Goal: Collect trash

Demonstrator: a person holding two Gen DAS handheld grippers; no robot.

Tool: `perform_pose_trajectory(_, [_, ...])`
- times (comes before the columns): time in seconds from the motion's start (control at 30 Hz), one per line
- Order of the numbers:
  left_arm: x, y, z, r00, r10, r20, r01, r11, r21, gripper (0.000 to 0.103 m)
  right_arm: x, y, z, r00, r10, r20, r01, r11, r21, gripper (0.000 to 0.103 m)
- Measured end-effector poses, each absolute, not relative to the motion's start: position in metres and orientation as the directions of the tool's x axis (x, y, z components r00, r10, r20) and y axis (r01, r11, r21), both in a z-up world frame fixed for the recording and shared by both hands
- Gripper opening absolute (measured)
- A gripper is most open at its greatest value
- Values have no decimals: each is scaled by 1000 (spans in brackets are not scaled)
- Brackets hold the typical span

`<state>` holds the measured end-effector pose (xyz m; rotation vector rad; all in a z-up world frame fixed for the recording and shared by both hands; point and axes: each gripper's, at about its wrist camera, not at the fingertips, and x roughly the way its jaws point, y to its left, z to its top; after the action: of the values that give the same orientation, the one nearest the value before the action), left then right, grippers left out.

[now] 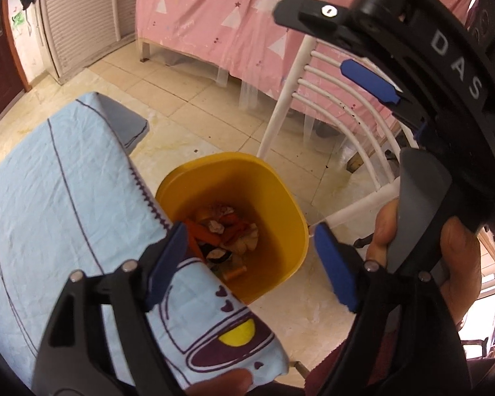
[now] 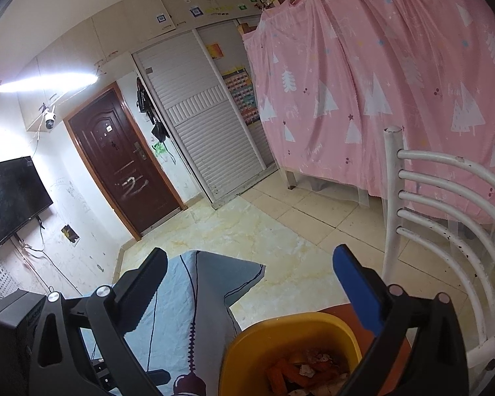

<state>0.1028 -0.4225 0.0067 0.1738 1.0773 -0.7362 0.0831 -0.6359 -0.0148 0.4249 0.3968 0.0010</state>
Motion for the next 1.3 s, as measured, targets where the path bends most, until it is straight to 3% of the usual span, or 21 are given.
perform_pose_trajectory(0.37, [110,-350,13,397,-460,-794,557,809,-191,96,94,-606,-9,929,126,-347,20,920,390,94])
perform_pose_trajectory(0.6, [110,-294,17,534,-395,-748,468,875,-127,97,103,-563,-1,925,176,-337,-58,941,332,94])
perform_pose_trajectory(0.97, [107,-207,22,722,-179,-668,236,972,-5,97,117,-471,0,887,312,-342,-233,939,251,94])
perform_pose_trajectory(1.3, [101,-135,13,781,-3,-624,40,998,45,97,108,-393,-4,845,432,-315,-369,898,239,94])
